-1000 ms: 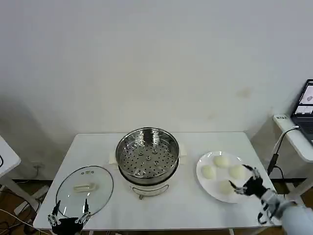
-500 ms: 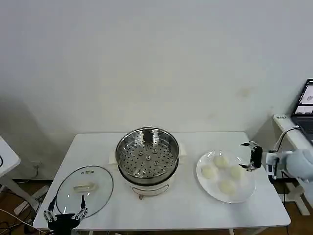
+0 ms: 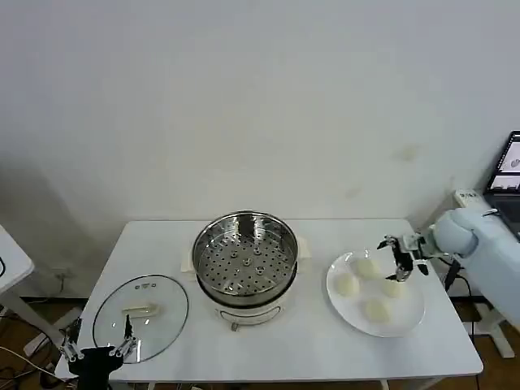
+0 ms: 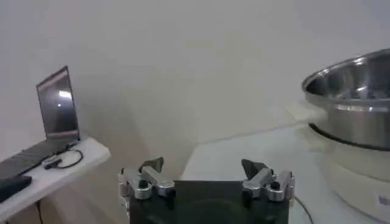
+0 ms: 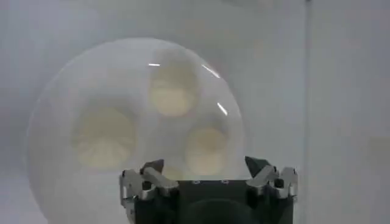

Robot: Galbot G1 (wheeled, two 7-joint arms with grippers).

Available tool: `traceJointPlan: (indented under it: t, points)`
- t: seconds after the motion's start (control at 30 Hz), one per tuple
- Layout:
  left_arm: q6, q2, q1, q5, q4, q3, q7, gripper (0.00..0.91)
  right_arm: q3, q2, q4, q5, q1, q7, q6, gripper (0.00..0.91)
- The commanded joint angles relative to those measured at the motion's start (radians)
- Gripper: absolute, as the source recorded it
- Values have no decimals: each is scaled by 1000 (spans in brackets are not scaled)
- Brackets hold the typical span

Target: Take steamed baozi put them in steamer then cover it.

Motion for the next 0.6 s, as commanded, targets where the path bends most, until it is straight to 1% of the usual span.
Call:
traceJointPlan:
  t: [0.03, 0.1, 0.17, 0.3, 0.6]
  points:
    - [6, 0, -3, -3, -2, -6, 2, 907, -275, 80, -130, 23, 192, -42, -20, 907]
    - [7, 0, -5, -3, -2, -5, 3, 907, -266, 98, -149, -2, 178, -21, -35, 907]
    - [9, -1, -8, -3, -4, -4, 4, 907, -253, 112, -174, -28, 166, -12, -36, 907]
    - [12, -4, -12, -3, -9, -4, 8, 907, -245, 150, -238, -62, 154, 22, -40, 907]
    - [7, -7, -5, -3, -4, -3, 10, 907, -212, 227, -361, -72, 151, 47, -21, 907]
